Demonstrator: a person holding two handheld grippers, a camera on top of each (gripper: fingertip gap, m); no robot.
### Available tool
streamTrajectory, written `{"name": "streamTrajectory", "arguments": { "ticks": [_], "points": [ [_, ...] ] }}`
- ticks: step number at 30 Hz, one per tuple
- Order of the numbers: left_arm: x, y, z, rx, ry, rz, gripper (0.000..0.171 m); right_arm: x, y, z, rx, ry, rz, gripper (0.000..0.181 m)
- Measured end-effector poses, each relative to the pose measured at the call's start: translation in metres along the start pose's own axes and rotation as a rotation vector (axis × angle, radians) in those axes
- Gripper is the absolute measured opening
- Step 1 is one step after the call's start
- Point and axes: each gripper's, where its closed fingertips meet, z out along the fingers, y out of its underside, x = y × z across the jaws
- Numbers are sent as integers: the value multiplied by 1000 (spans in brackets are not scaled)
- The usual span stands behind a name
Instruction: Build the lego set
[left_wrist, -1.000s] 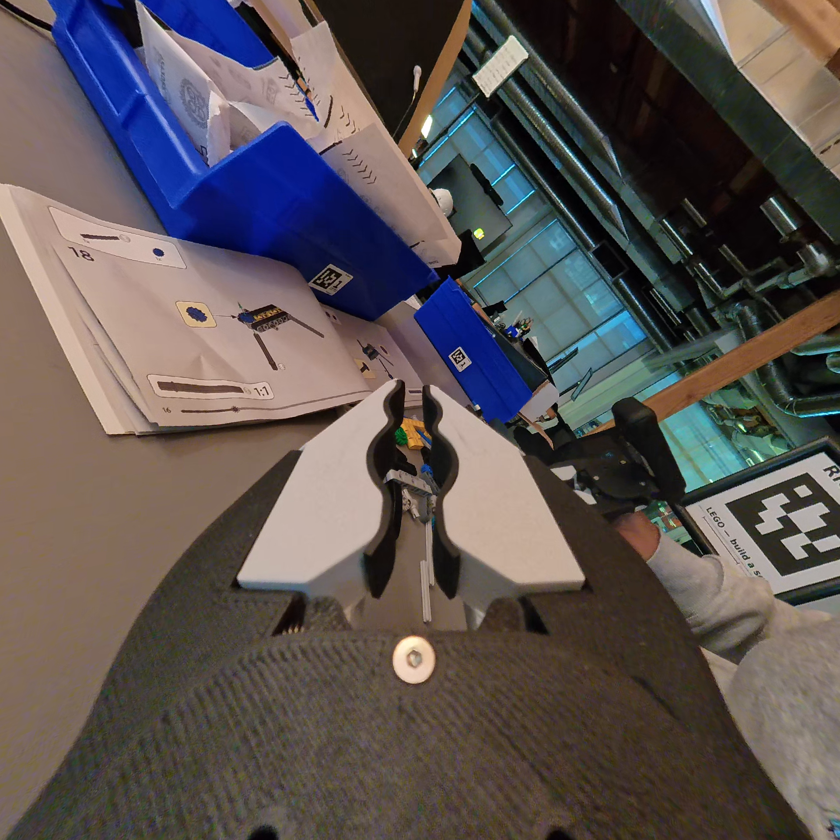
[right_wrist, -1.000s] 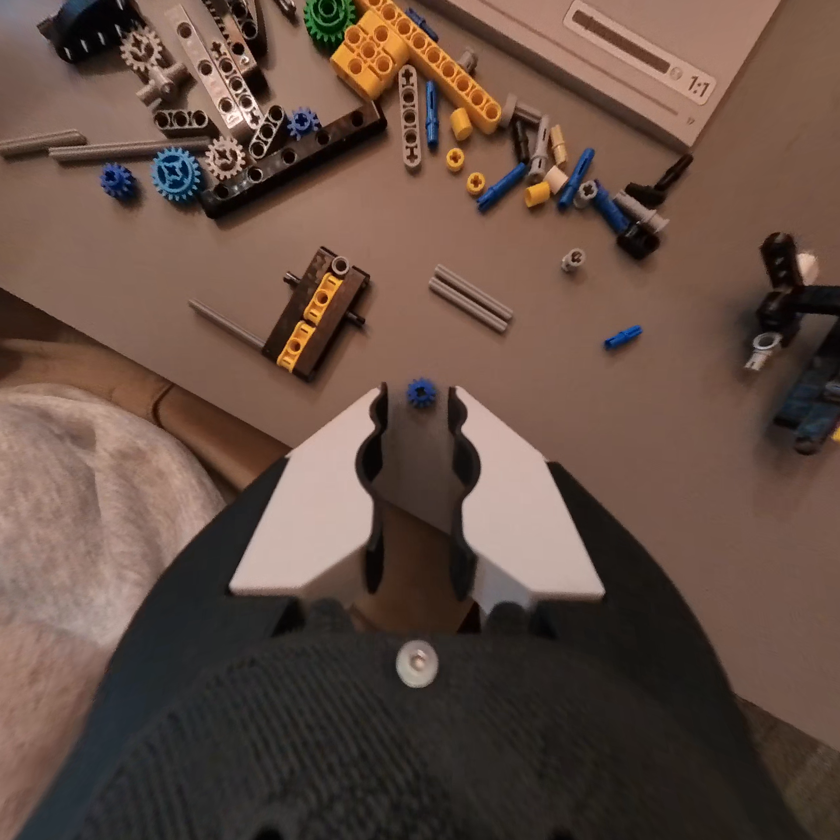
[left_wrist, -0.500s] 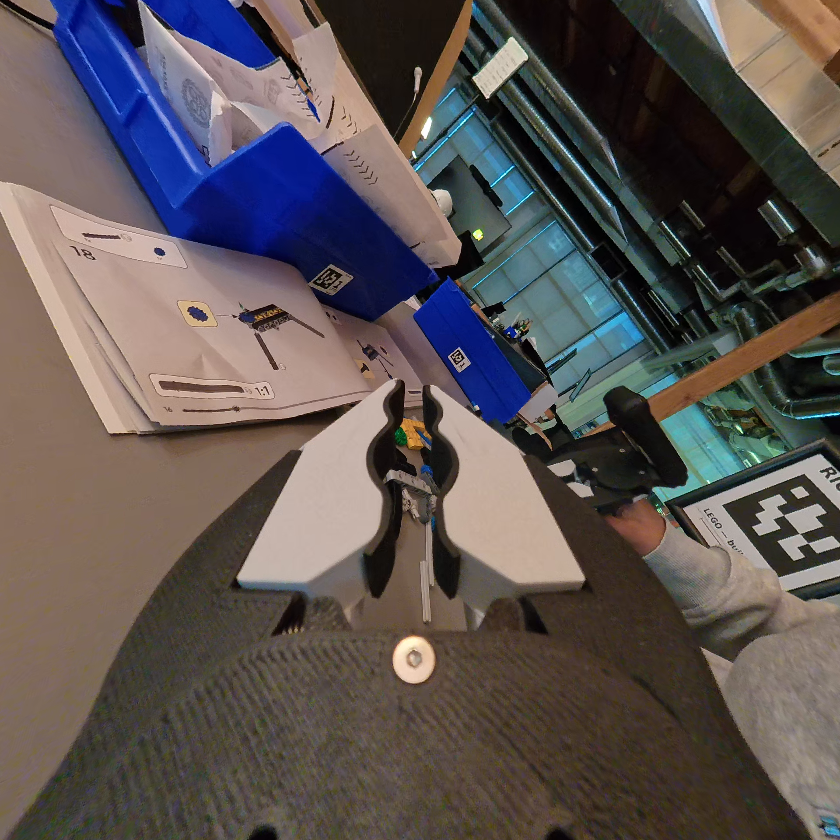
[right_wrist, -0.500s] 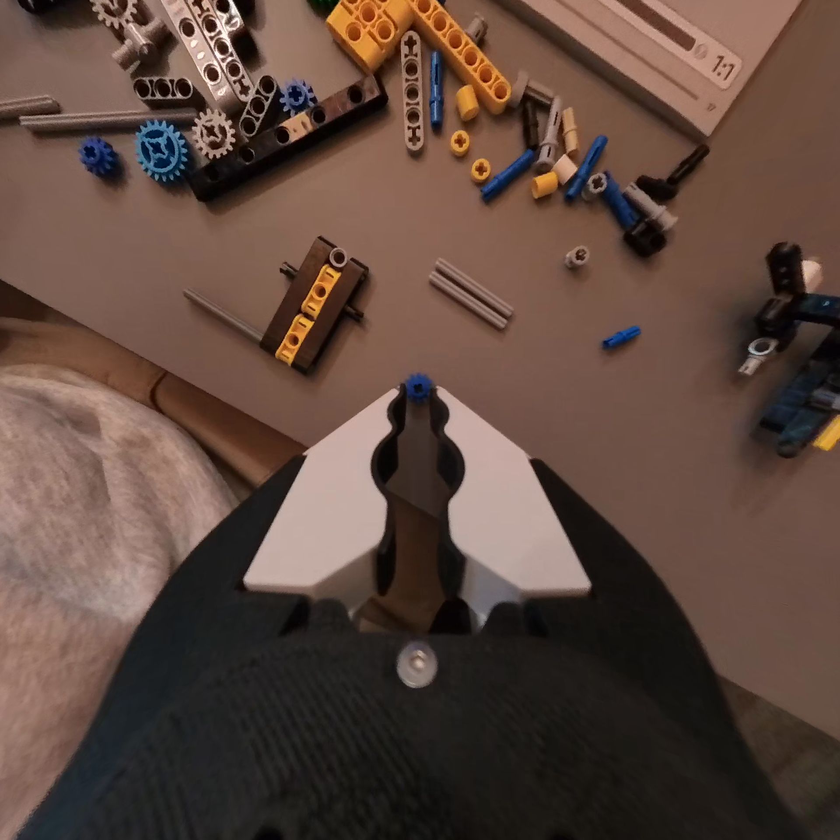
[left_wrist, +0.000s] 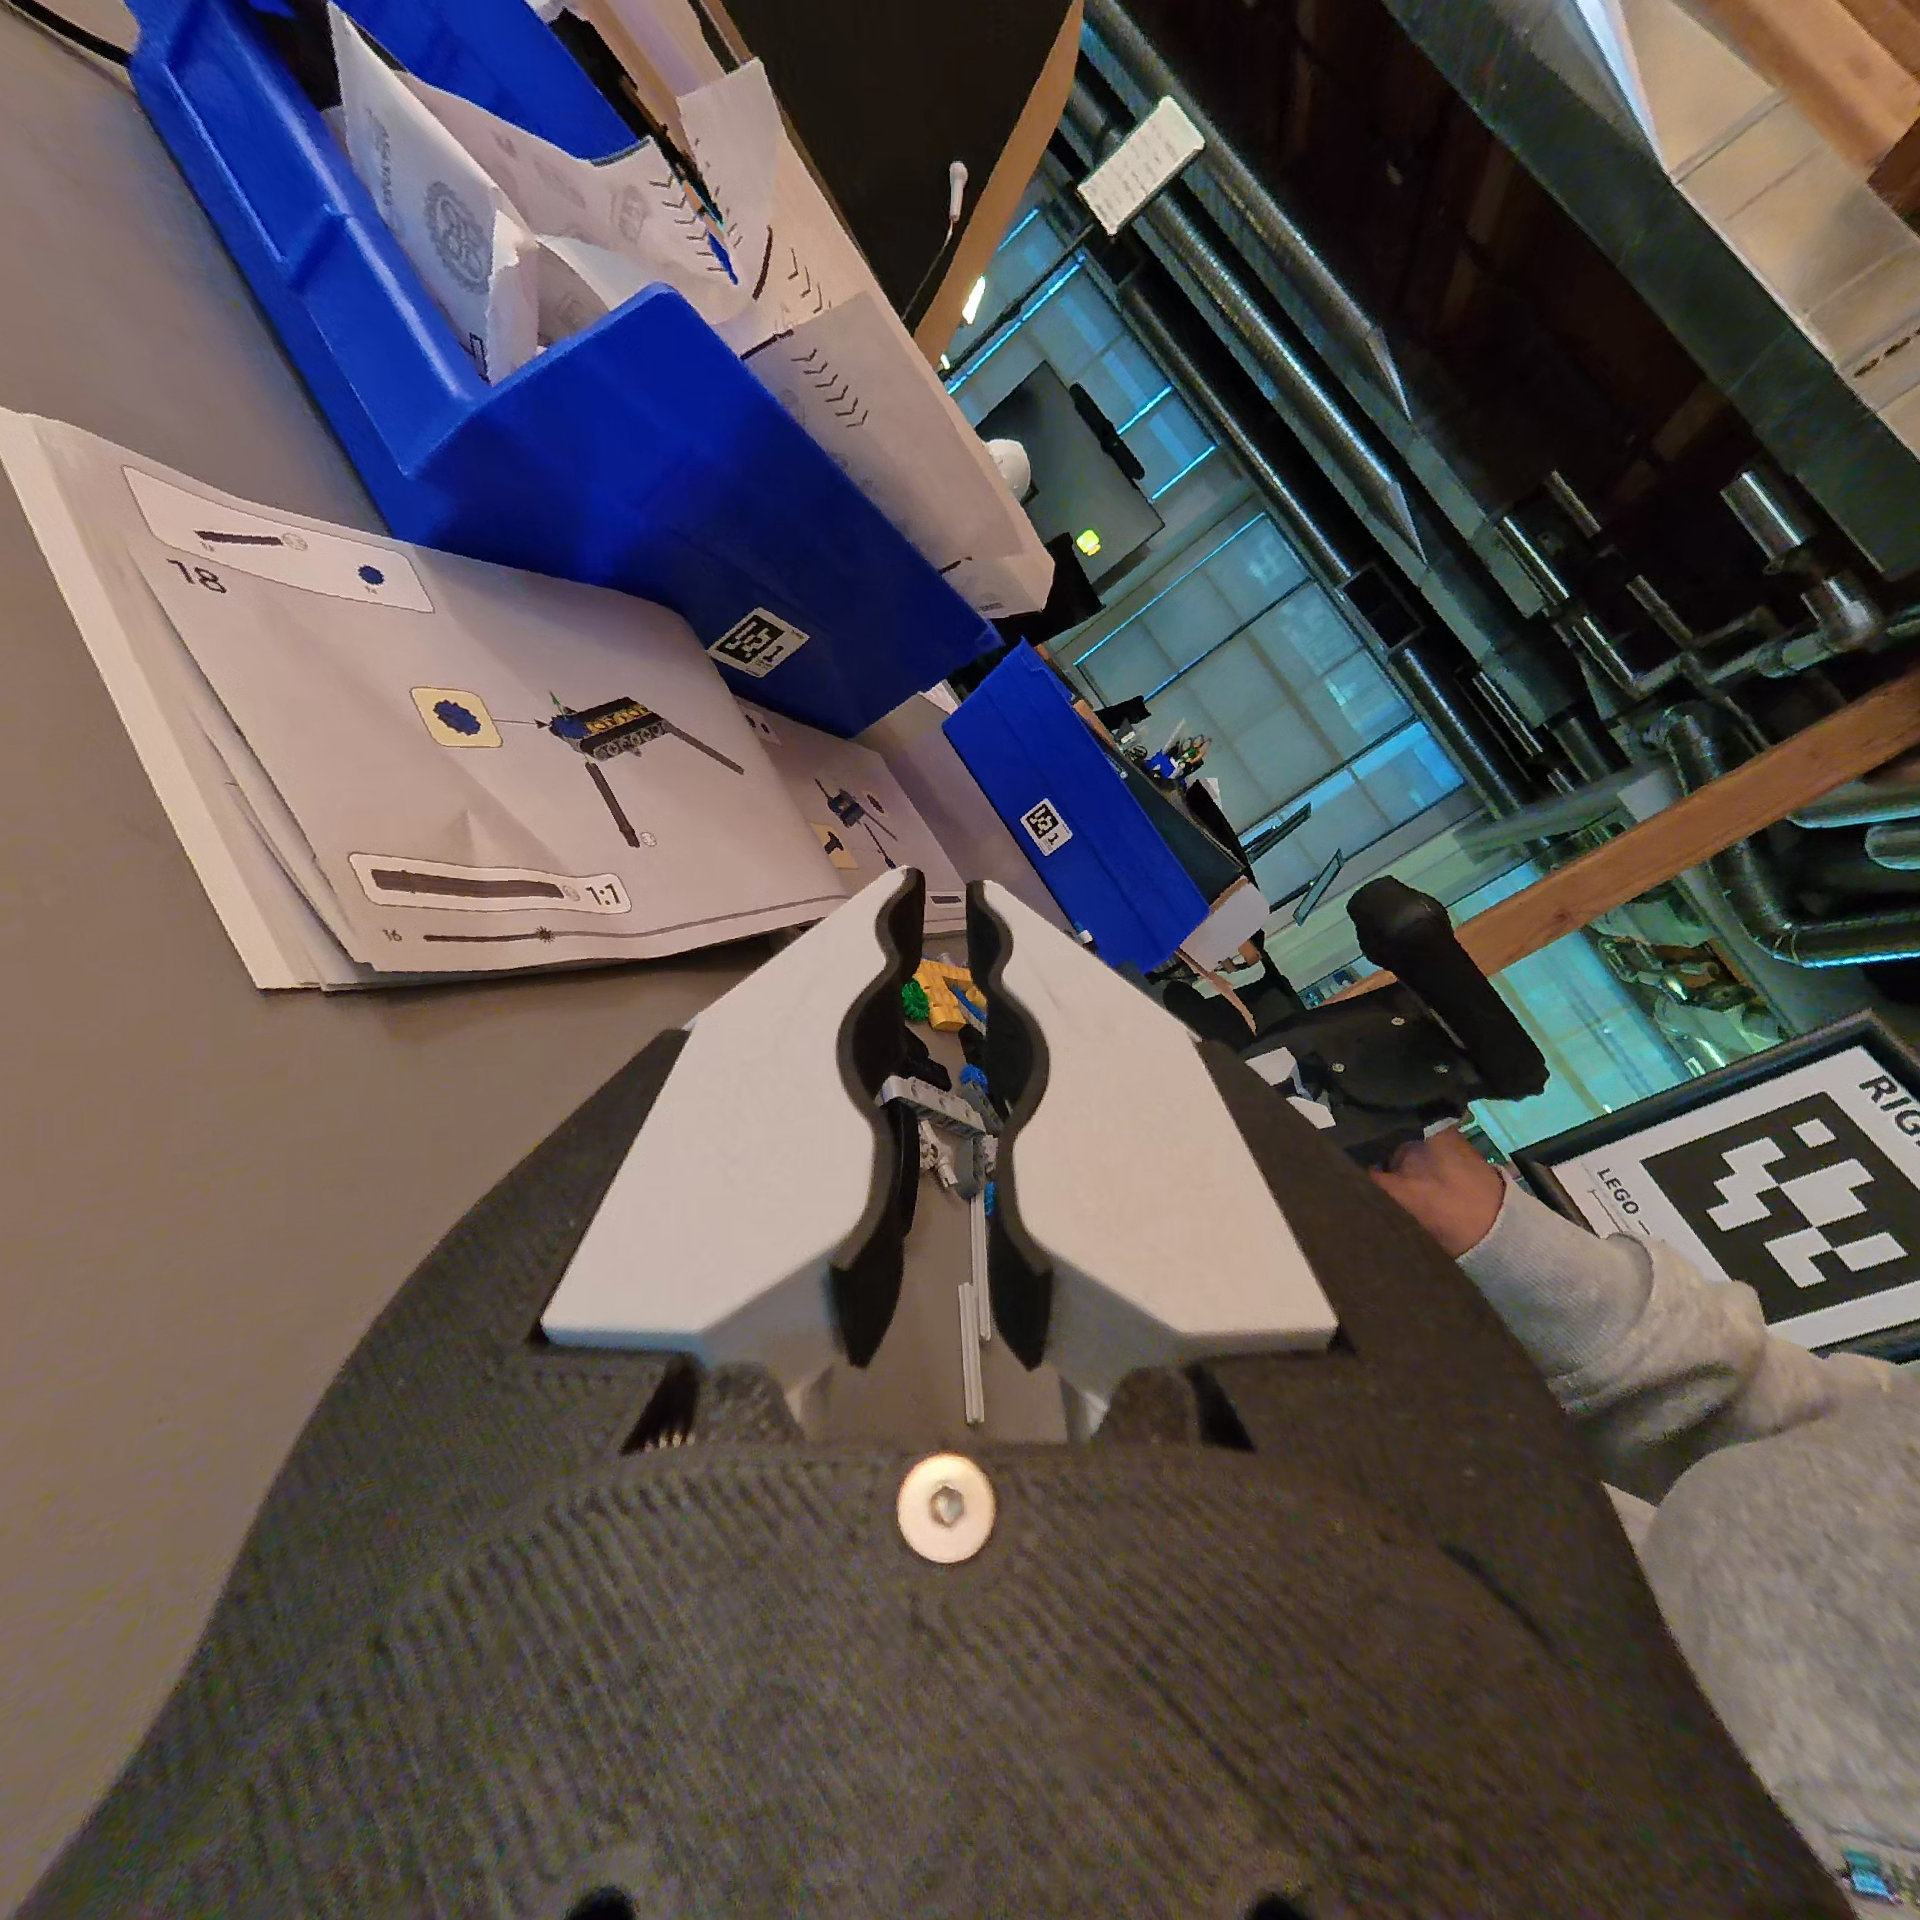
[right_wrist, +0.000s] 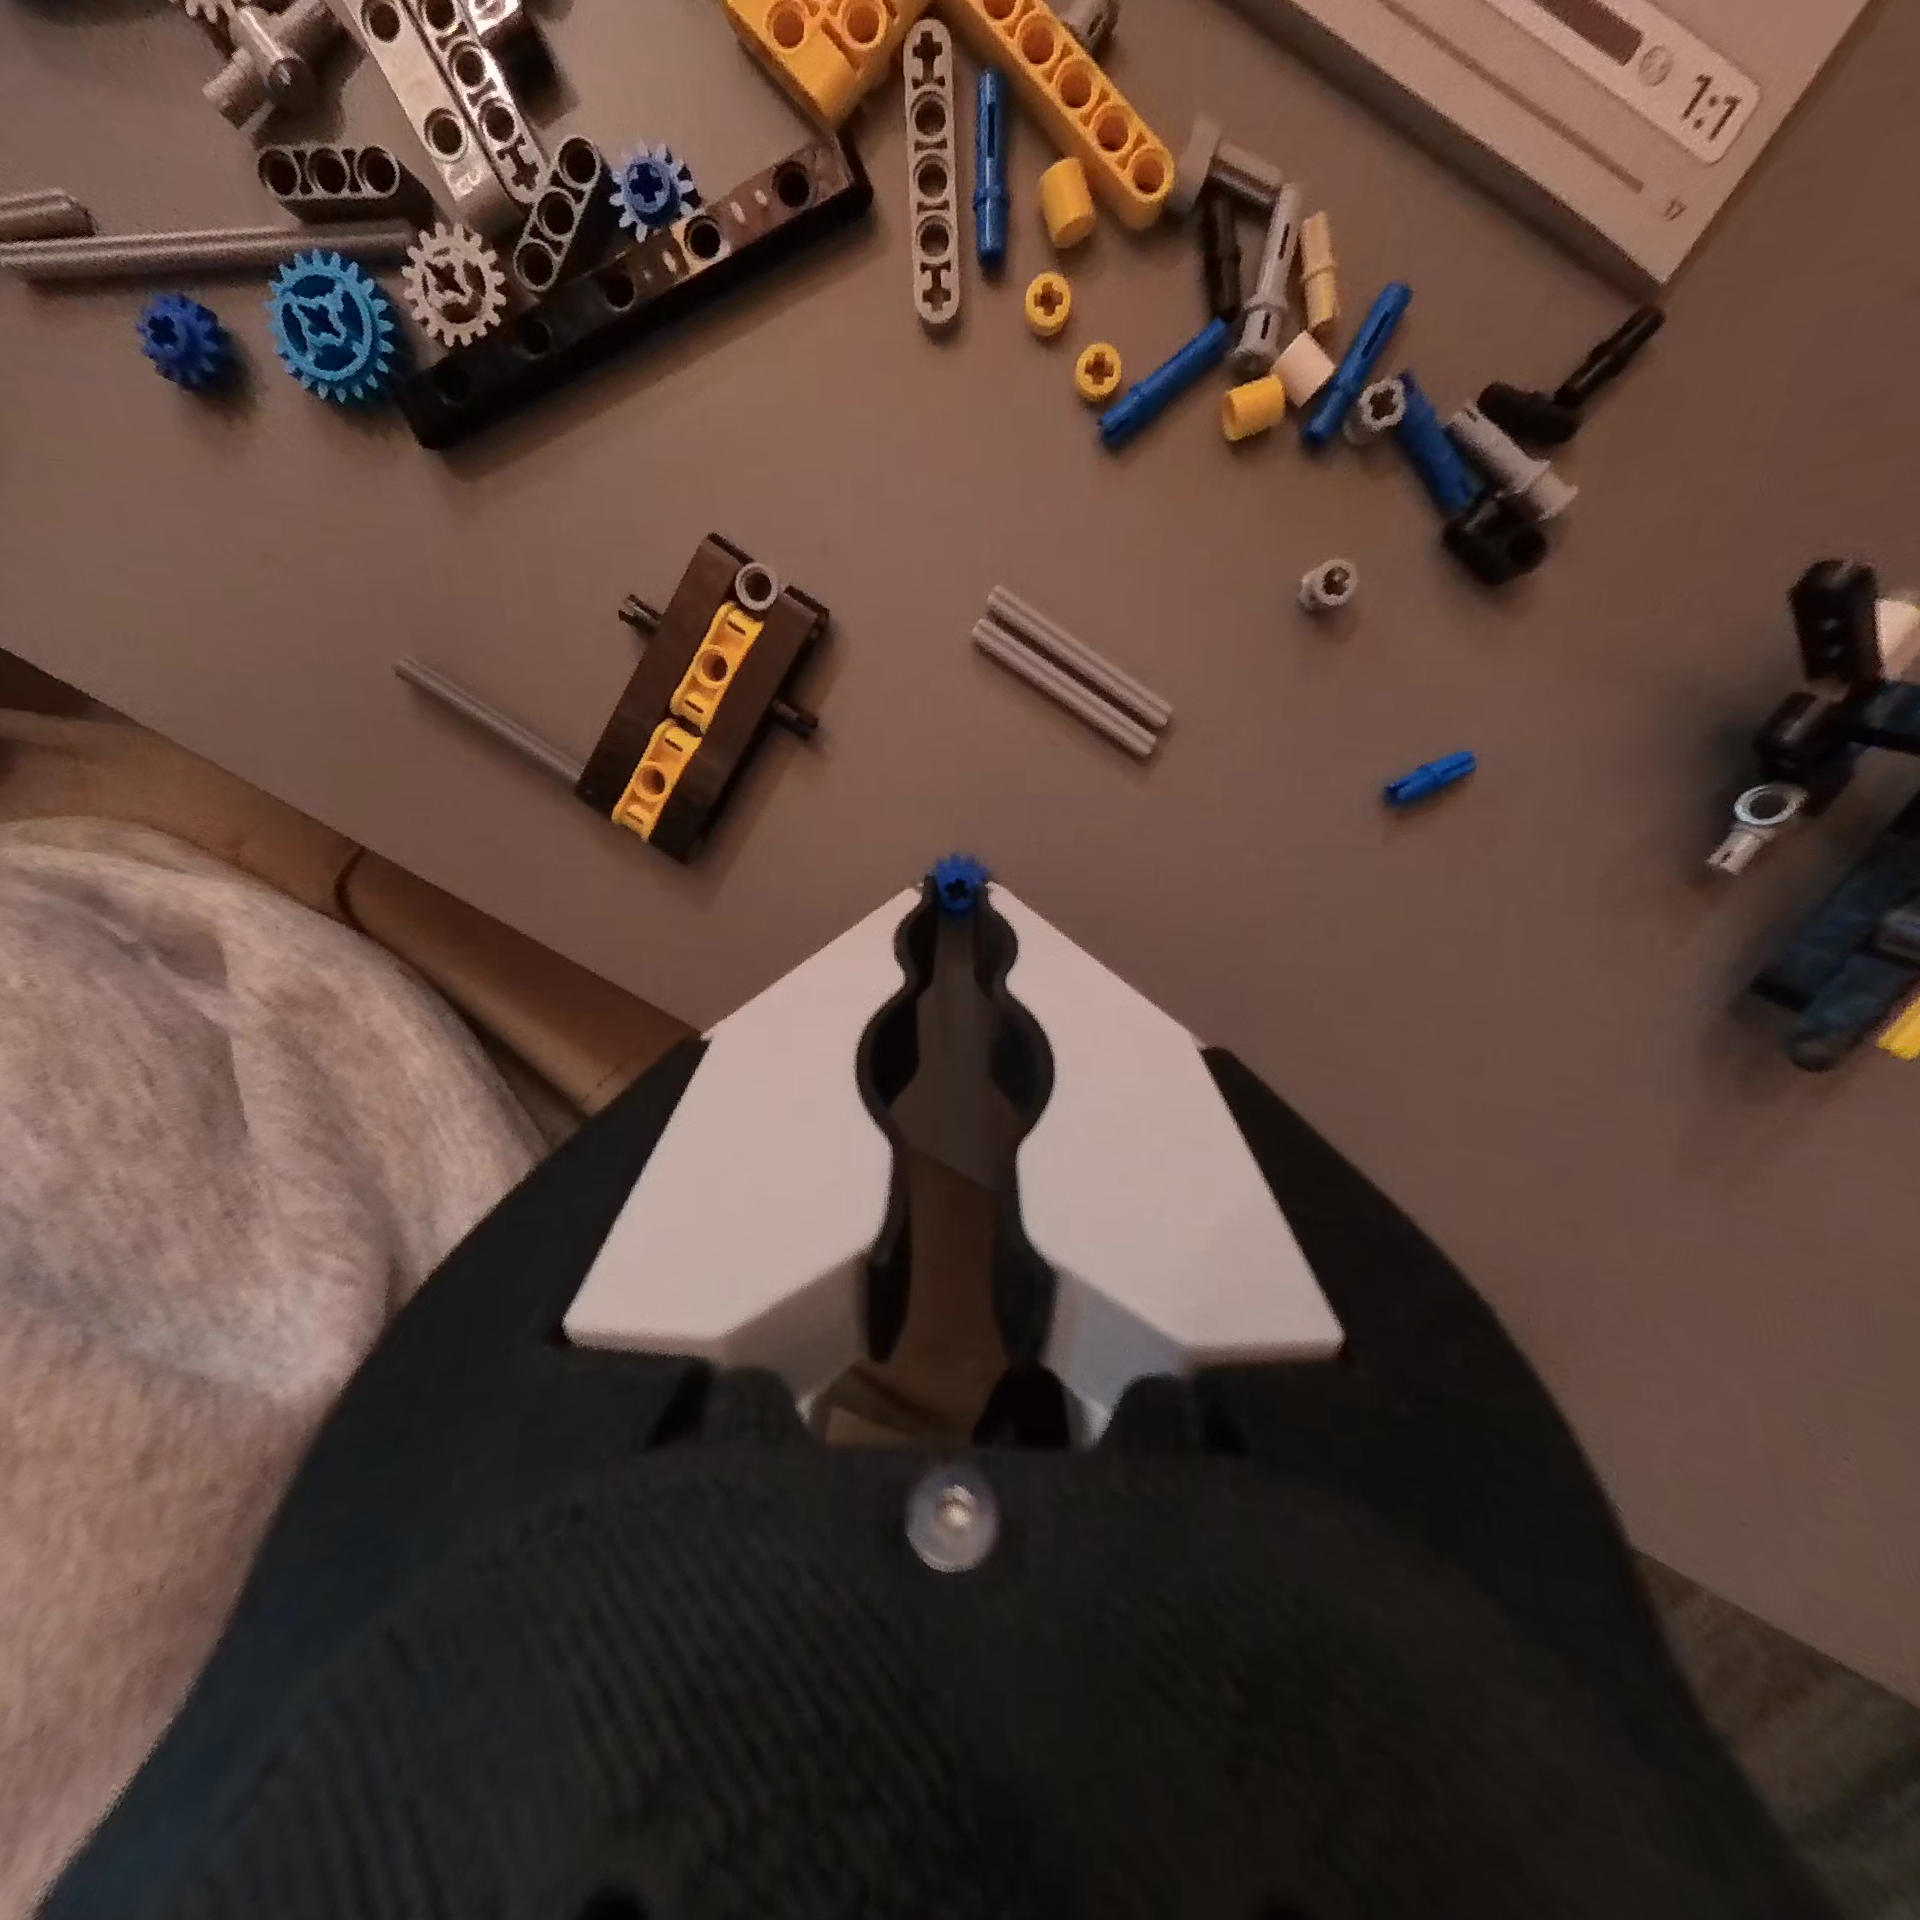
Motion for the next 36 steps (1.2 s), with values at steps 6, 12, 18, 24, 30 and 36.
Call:
{"name": "streamTrajectory", "arguments": {
  "ticks": [6,12,18,24,30,36],
  "points": [
    [0,-1,-1,3,2,-4,7,-1,0,0,-15,10,-24,5],
    [0,-1,-1,5,3,-7,7,-2,-5,0,-4,1,-13,15],
    [-1,-2,-1,6,2,-8,7,2,-6,4,-27,29,-26,17],
    [-2,-2,-2,9,2,-11,7,2,-7,7,-42,30,-43,12],
    [-2,-2,-2,9,4,-16,7,-8,-28,-2,35,15,-82,11],
    [-2,-3,-2,15,8,-21,7,-32,-49,-1,83,-24,-214,11]
  ]
}}
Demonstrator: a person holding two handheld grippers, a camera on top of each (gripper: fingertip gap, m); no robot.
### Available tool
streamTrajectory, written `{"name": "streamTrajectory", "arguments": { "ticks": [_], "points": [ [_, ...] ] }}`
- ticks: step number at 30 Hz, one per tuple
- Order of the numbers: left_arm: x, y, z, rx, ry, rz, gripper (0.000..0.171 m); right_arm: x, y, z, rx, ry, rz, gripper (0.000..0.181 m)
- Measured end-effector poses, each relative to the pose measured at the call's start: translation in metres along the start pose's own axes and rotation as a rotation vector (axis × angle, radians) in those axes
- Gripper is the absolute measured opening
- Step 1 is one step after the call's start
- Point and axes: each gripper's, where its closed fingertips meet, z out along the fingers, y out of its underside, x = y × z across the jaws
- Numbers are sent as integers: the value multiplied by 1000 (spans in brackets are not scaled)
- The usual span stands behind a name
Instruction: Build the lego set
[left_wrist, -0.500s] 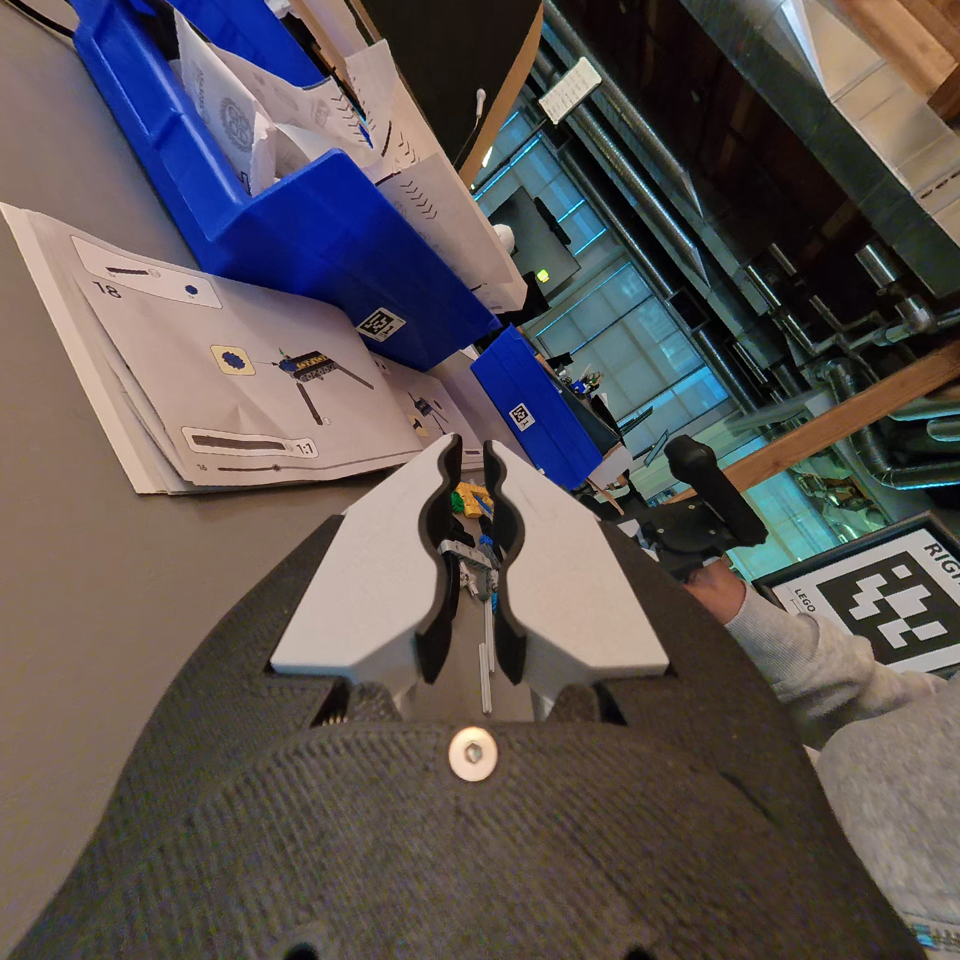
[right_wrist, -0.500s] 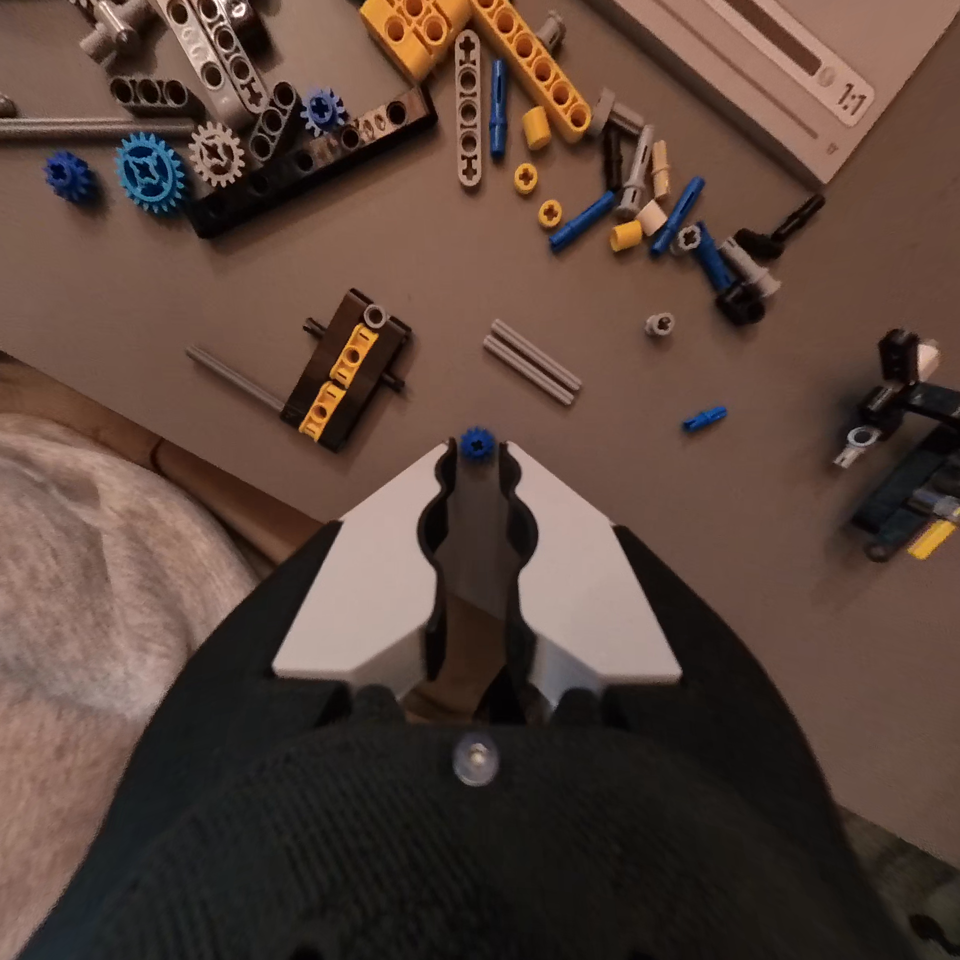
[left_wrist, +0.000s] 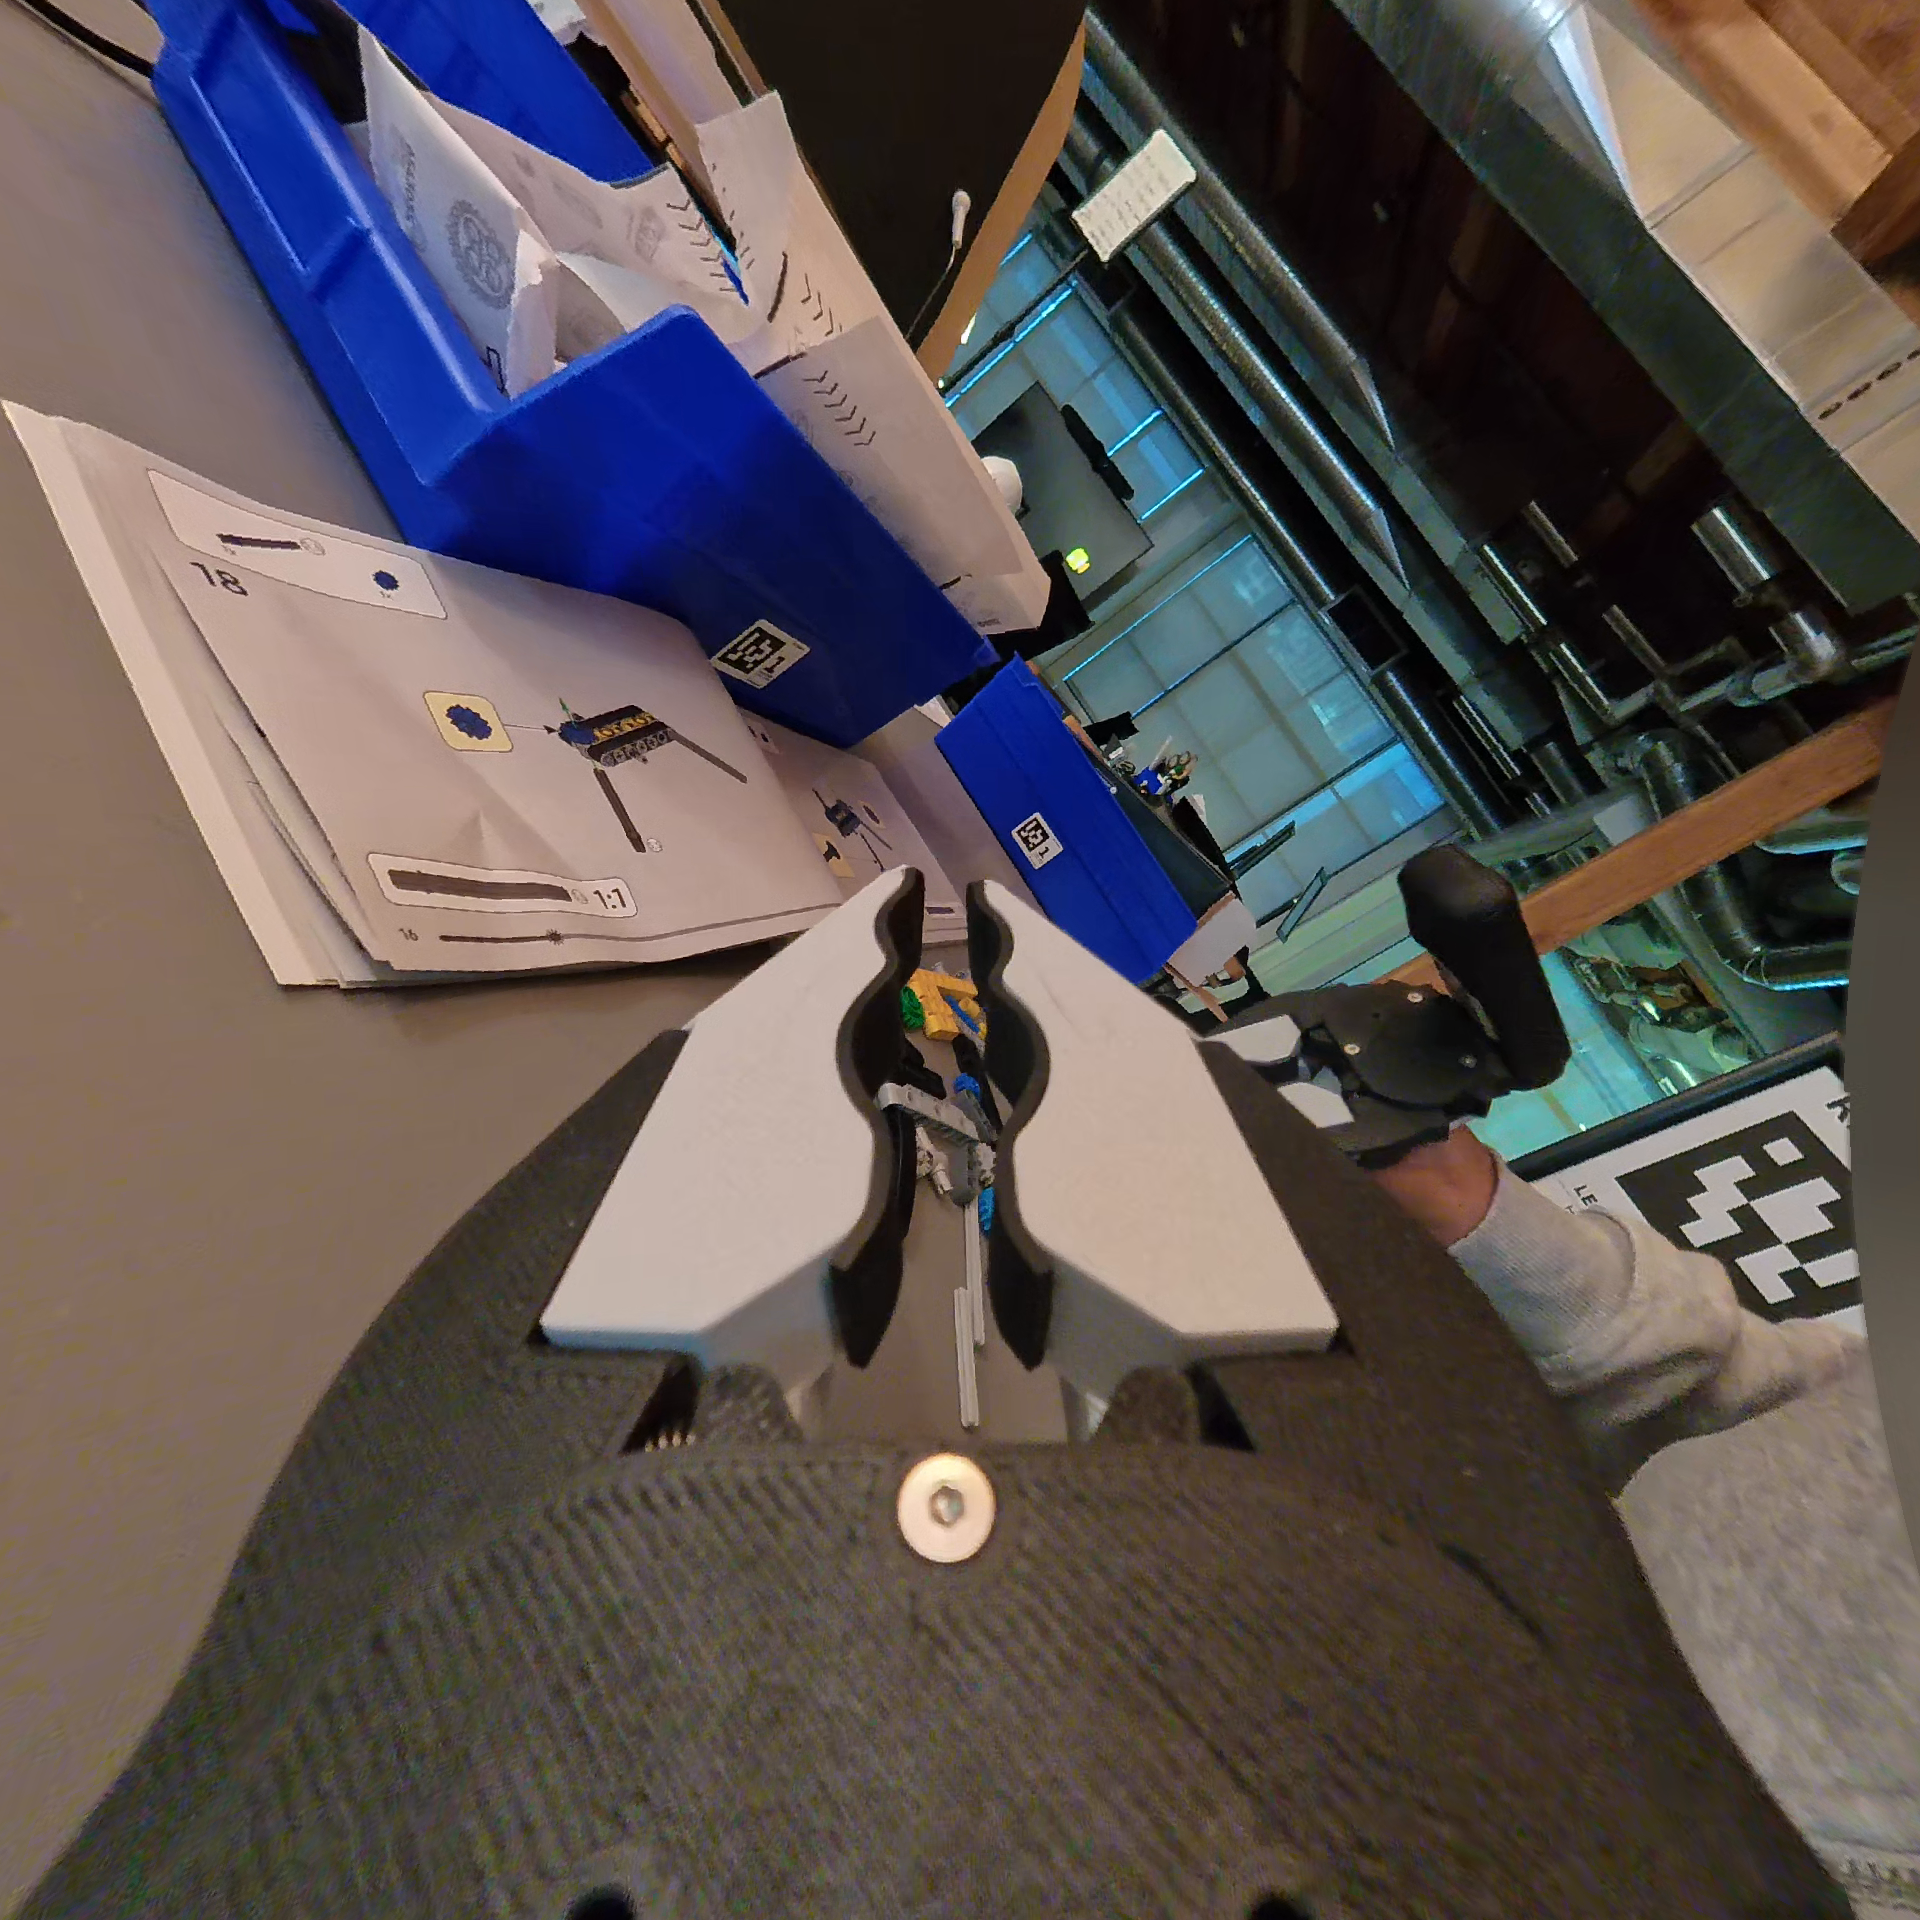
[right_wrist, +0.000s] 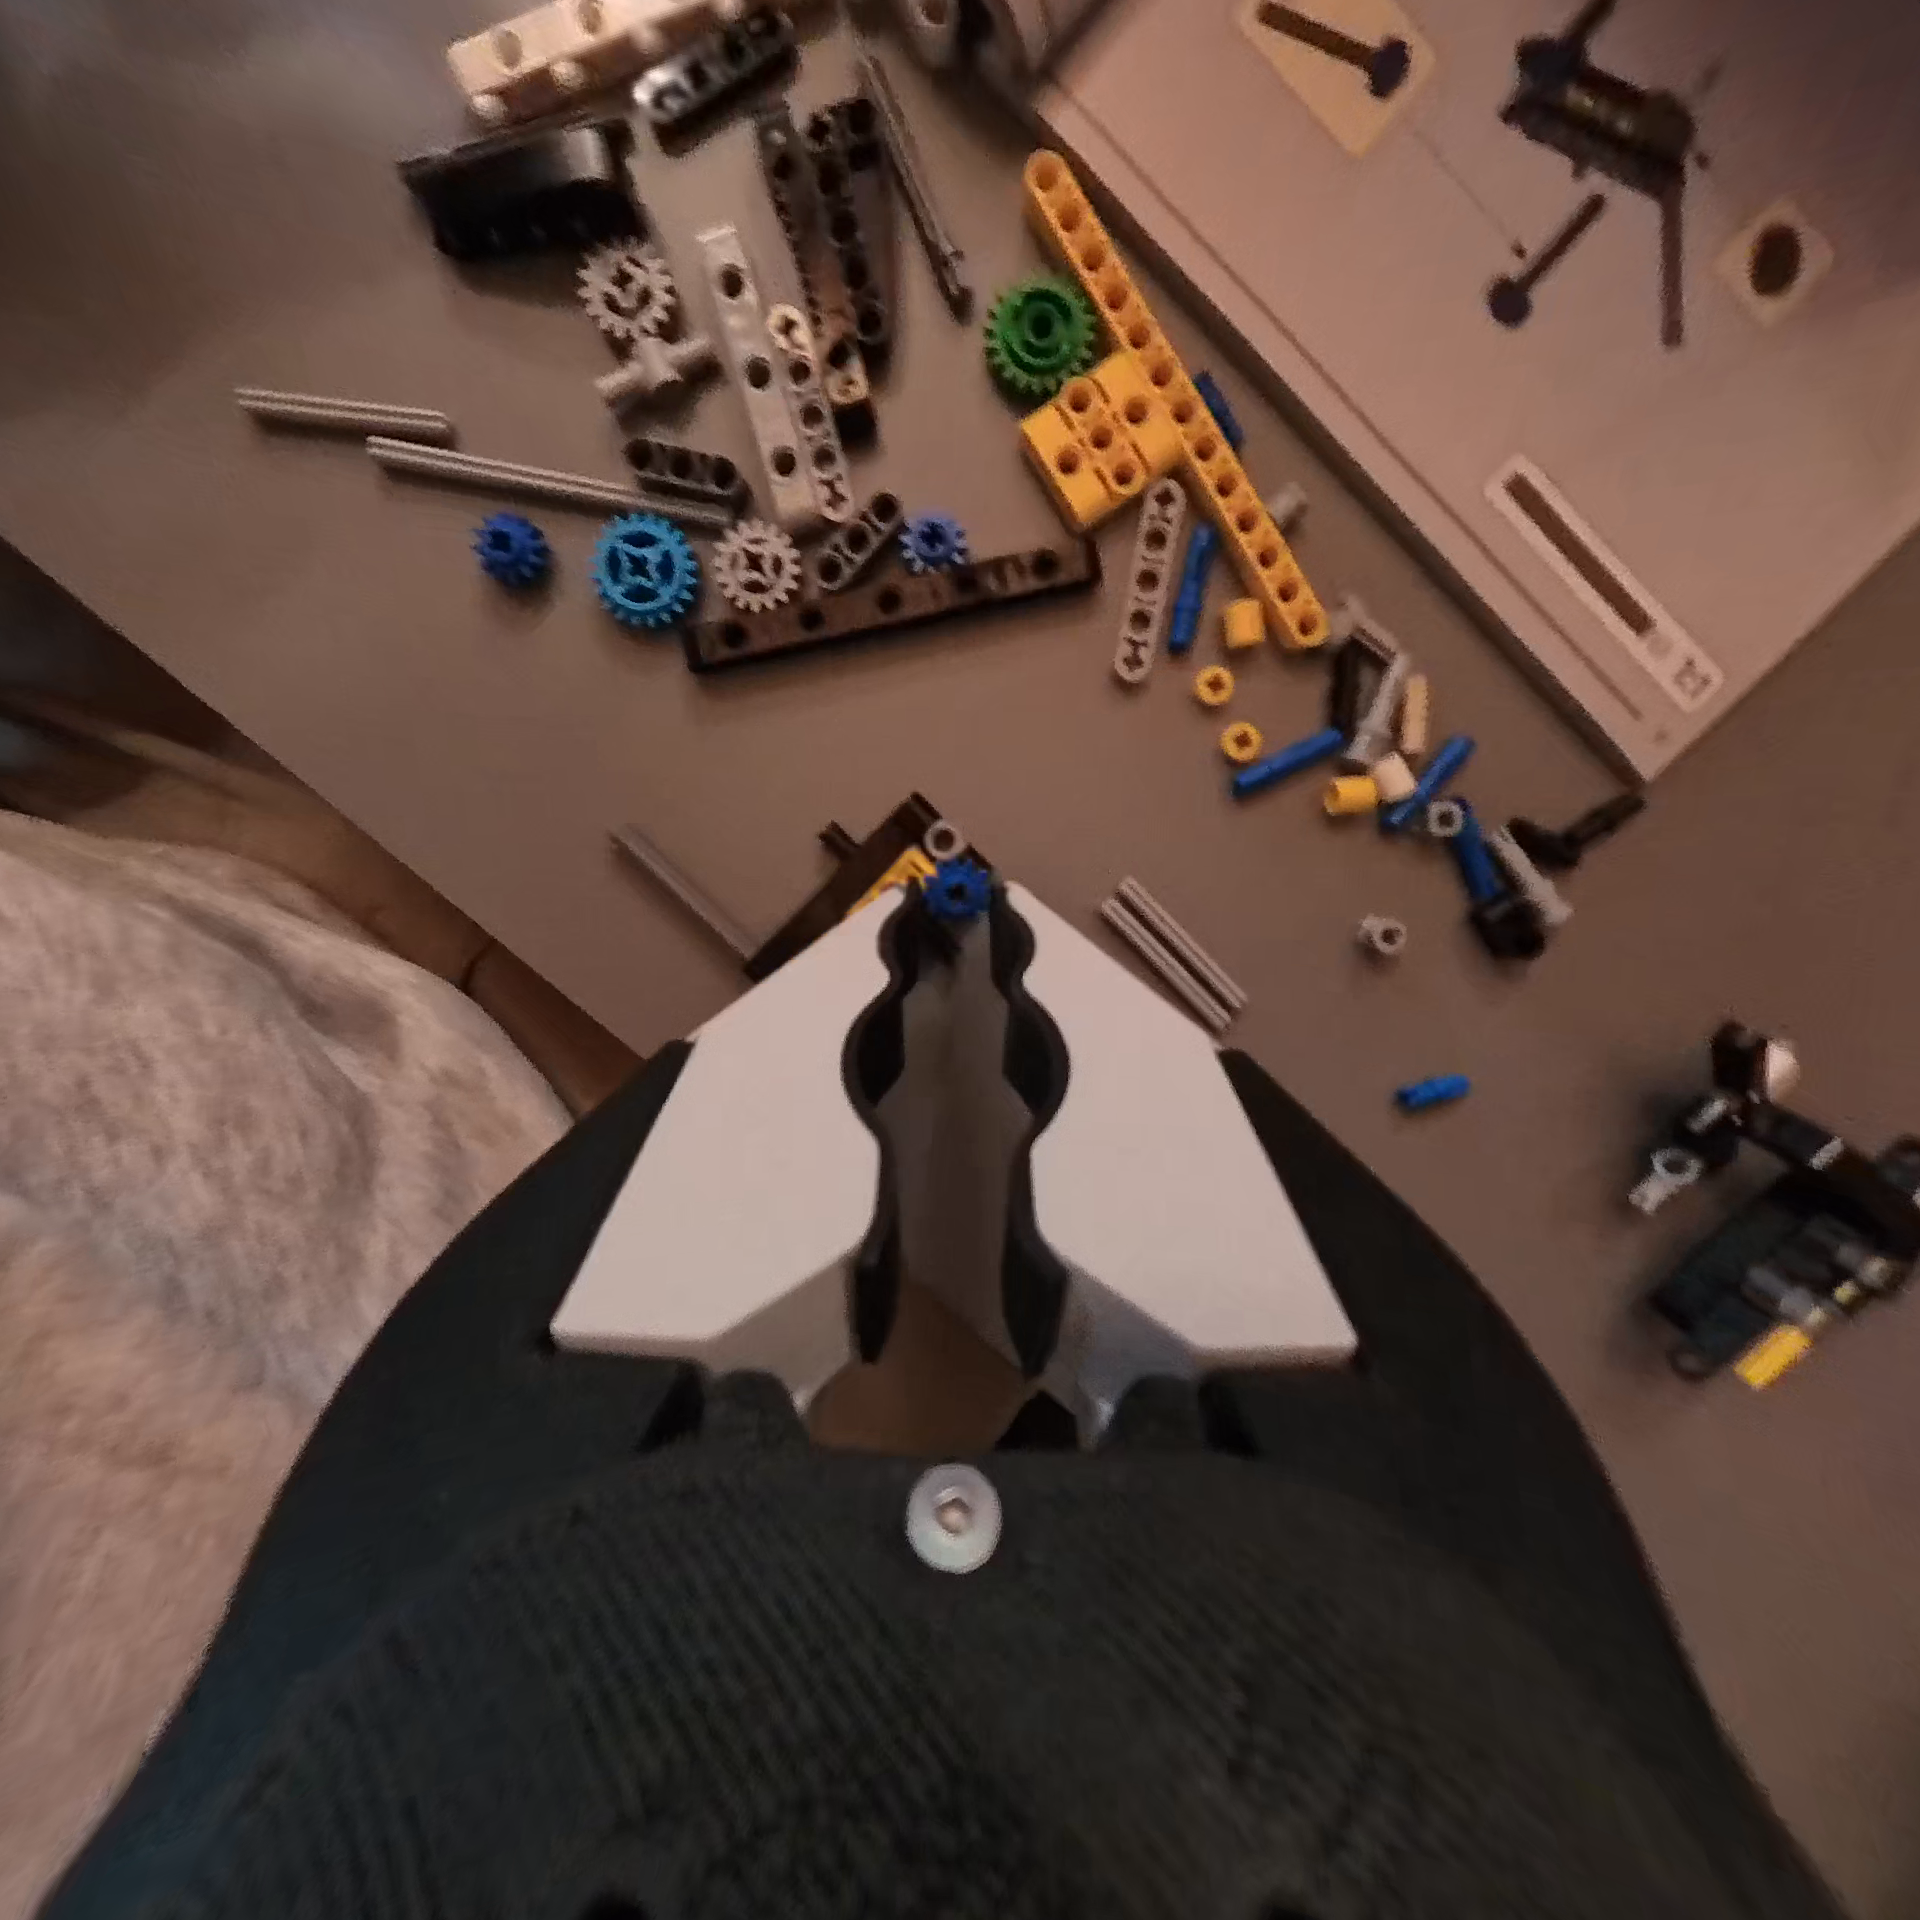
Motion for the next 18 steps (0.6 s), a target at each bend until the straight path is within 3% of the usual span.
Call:
{"name": "streamTrajectory", "arguments": {
  "ticks": [2,8,14,18],
  "points": [
    [0,-2,-1,7,2,-5,7,-8,-8,2,46,-73,36,11],
    [-2,-7,-5,33,12,-25,7,-15,-49,-28,336,-505,475,10],
    [-2,-8,-5,37,19,-35,7,-15,-55,-36,399,-632,598,10],
    [-2,-8,-6,41,19,-37,7,-14,-50,-30,375,-620,608,10]
  ]
}}
